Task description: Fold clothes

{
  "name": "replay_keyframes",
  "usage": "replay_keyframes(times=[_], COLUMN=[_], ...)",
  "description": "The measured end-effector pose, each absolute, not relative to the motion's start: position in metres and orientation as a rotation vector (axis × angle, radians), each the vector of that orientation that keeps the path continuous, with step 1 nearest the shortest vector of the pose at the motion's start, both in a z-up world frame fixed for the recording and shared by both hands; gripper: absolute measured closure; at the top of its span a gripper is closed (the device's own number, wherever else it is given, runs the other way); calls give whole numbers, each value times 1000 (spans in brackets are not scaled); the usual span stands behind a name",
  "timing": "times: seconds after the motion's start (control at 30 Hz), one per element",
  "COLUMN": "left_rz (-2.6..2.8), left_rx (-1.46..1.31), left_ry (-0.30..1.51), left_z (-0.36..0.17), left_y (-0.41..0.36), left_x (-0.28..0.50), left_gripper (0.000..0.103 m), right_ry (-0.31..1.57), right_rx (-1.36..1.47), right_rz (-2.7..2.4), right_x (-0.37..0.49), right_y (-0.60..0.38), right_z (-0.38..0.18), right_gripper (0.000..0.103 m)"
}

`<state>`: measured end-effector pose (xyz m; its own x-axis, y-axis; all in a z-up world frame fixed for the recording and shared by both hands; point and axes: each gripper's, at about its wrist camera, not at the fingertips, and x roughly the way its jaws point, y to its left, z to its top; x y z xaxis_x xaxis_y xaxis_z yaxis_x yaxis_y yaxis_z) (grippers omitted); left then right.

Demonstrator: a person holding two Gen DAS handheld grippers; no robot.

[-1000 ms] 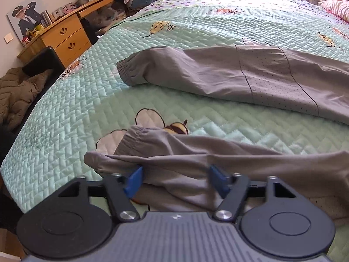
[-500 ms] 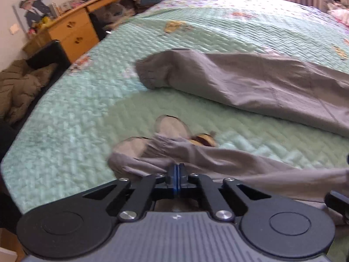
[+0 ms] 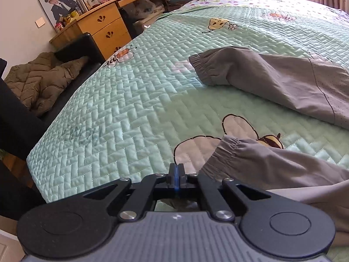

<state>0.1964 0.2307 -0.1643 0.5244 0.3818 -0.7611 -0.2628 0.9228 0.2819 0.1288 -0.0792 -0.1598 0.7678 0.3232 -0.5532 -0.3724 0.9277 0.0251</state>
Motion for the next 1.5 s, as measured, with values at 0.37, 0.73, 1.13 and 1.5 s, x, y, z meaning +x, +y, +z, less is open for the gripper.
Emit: replay_keyframes(times=[0.37,0.73,1.13,1.5], left_rz=[373,345,202,236], left_rx=[162,226,119,-148], left_ry=[909,872,982,1074], left_z=[-149,-129,-137,-171], left_y=[210,162,100,100], left_x=[194,195,146,172], left_gripper=[101,84,22,22], right_ry=[592,599,493,472], right_rx=[200,428,534,856], right_rz=[-171,-277,-365,-209], right_x=[110,100,47,109], right_y=[-245,-317,-408,-468], right_z=[-168,-190,-186,-219], right_gripper=[45,36,36,35])
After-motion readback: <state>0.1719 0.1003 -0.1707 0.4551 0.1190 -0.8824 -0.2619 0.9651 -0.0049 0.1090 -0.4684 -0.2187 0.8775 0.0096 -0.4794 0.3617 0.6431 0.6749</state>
